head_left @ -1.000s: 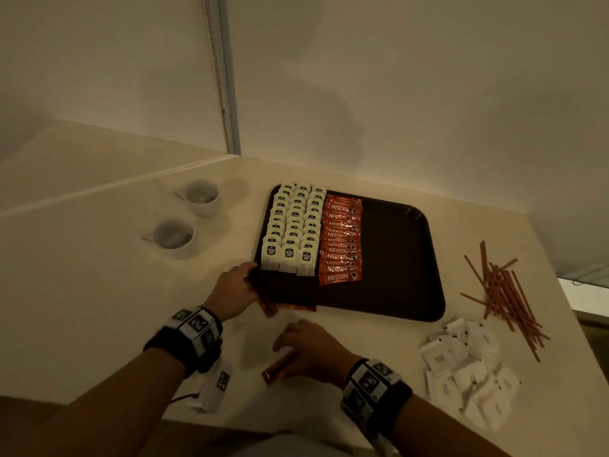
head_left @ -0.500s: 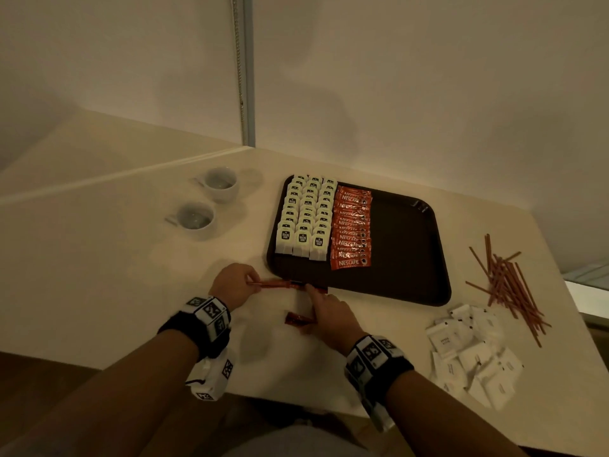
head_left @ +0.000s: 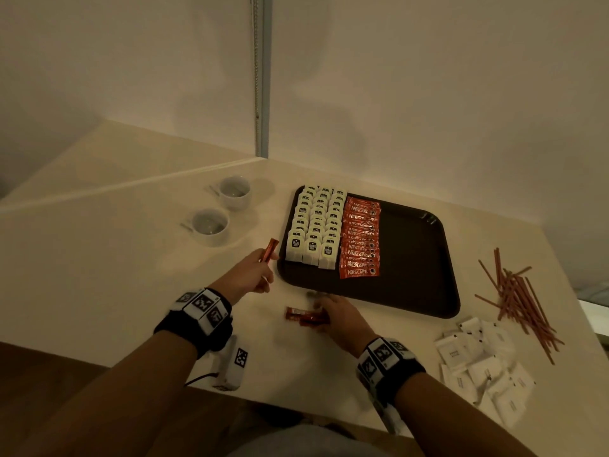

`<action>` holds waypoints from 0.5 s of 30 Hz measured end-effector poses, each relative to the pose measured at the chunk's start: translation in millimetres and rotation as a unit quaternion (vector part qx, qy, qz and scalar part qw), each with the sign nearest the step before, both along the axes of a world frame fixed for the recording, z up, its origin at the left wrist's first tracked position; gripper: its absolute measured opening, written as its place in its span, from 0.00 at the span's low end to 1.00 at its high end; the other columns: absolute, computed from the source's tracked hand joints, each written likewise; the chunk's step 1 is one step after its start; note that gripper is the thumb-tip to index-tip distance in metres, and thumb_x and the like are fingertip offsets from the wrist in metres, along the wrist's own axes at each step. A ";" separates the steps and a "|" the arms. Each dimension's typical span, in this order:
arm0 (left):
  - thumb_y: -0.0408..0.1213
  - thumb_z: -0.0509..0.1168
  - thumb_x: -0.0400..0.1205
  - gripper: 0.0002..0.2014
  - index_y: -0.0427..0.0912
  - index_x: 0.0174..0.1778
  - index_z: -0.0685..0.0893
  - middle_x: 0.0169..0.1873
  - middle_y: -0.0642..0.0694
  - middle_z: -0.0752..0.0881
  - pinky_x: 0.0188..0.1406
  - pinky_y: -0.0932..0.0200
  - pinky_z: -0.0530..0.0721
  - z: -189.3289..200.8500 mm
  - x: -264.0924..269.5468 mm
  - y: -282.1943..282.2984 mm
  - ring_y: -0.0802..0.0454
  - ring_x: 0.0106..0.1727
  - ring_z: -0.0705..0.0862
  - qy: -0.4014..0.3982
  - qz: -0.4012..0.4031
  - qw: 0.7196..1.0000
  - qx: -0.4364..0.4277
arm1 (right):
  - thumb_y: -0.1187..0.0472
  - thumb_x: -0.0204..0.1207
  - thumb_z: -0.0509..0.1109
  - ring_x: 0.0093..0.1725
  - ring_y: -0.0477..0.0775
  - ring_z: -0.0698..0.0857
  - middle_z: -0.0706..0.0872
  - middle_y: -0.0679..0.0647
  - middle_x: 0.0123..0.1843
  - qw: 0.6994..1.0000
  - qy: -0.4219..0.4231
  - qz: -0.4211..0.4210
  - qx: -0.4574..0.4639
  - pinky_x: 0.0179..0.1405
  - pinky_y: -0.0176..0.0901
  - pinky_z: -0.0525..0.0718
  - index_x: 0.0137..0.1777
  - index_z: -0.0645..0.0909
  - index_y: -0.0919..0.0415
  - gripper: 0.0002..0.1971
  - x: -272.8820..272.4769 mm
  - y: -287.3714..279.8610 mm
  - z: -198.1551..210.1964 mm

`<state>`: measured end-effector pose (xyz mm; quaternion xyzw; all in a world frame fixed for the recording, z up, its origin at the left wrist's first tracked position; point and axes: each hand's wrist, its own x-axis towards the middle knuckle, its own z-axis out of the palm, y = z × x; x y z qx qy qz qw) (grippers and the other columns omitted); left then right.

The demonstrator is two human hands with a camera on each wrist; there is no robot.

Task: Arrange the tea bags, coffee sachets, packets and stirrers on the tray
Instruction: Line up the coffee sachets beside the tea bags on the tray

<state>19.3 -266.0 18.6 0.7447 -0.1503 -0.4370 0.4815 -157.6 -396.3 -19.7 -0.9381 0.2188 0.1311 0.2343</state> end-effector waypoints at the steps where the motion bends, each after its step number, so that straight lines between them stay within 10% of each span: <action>1: 0.29 0.54 0.84 0.13 0.42 0.61 0.78 0.29 0.45 0.76 0.33 0.59 0.77 2.4 -1.9 -2.5 0.53 0.26 0.76 0.006 0.002 1.000 -0.016 | 0.54 0.77 0.70 0.67 0.52 0.74 0.75 0.52 0.70 1.000 0.015 0.008 -0.006 0.69 0.44 0.72 0.67 0.76 0.53 0.19 1.4 -0.5 0.7; 9: 0.33 0.56 0.86 0.07 0.44 0.41 0.71 0.28 0.48 0.68 0.31 0.61 0.70 10.4 -7.8 -23.0 0.54 0.28 0.66 0.046 0.076 0.992 -0.095 | 0.59 0.78 0.68 0.59 0.53 0.78 0.78 0.55 0.63 0.998 0.068 0.020 0.004 0.61 0.45 0.78 0.59 0.76 0.56 0.11 8.8 -0.5 5.8; 15: 0.60 0.76 0.65 0.34 0.40 0.56 0.74 0.49 0.46 0.84 0.50 0.53 0.83 24.5 -10.2 -37.1 0.50 0.48 0.84 0.110 0.066 0.987 -0.095 | 0.64 0.76 0.70 0.49 0.42 0.76 0.78 0.47 0.51 0.961 -0.250 -0.121 0.003 0.46 0.28 0.75 0.47 0.76 0.57 0.05 16.3 -19.6 53.8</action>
